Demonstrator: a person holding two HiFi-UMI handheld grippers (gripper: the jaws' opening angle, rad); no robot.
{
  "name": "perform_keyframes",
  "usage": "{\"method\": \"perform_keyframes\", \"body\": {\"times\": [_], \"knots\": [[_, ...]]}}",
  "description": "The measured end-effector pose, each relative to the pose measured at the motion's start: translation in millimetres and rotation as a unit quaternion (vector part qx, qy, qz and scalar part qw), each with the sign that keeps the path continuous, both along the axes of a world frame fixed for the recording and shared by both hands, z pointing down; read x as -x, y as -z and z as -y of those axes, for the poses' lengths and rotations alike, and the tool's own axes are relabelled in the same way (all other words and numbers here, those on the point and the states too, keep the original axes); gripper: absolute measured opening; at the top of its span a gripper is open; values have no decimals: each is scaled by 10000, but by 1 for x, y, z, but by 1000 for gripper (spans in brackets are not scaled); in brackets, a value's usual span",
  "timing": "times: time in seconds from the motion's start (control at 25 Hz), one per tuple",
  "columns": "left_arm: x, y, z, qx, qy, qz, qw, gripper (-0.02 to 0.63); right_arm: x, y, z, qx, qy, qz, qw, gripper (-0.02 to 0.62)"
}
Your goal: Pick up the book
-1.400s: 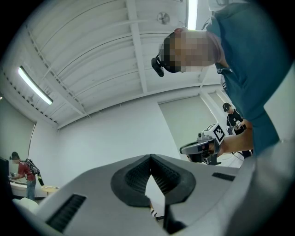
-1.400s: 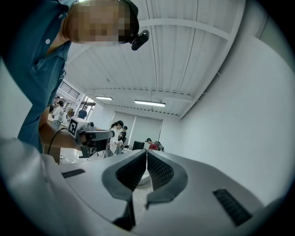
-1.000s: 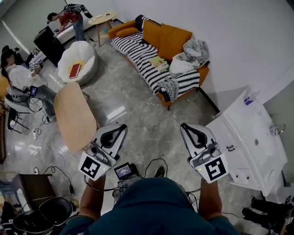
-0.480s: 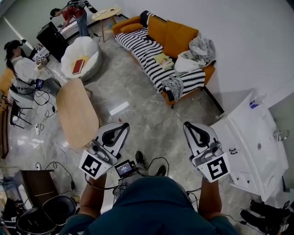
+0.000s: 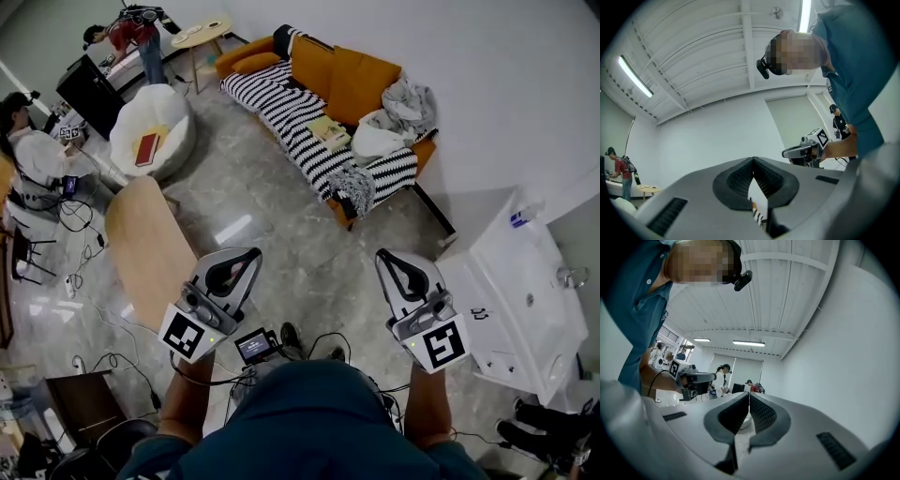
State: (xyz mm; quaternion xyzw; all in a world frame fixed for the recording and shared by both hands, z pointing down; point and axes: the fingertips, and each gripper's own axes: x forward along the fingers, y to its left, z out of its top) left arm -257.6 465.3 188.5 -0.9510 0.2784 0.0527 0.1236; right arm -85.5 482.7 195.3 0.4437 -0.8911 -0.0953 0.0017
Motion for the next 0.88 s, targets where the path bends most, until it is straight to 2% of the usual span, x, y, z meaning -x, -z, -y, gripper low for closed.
{"method": "perform_keyframes", "body": {"times": [0.36, 0.52, 0.88], "knots": [[44, -3, 67, 50, -421, 12, 9991, 3, 40, 3, 57, 9, -489, -149, 9987, 14], [60, -5, 89, 125, -425, -72, 9990, 3, 55, 6, 76, -62, -516, -204, 9984, 14], [23, -8, 127, 167, -404, 10, 9990, 3, 18, 3, 116, -21, -480, -104, 9988, 14]]}}
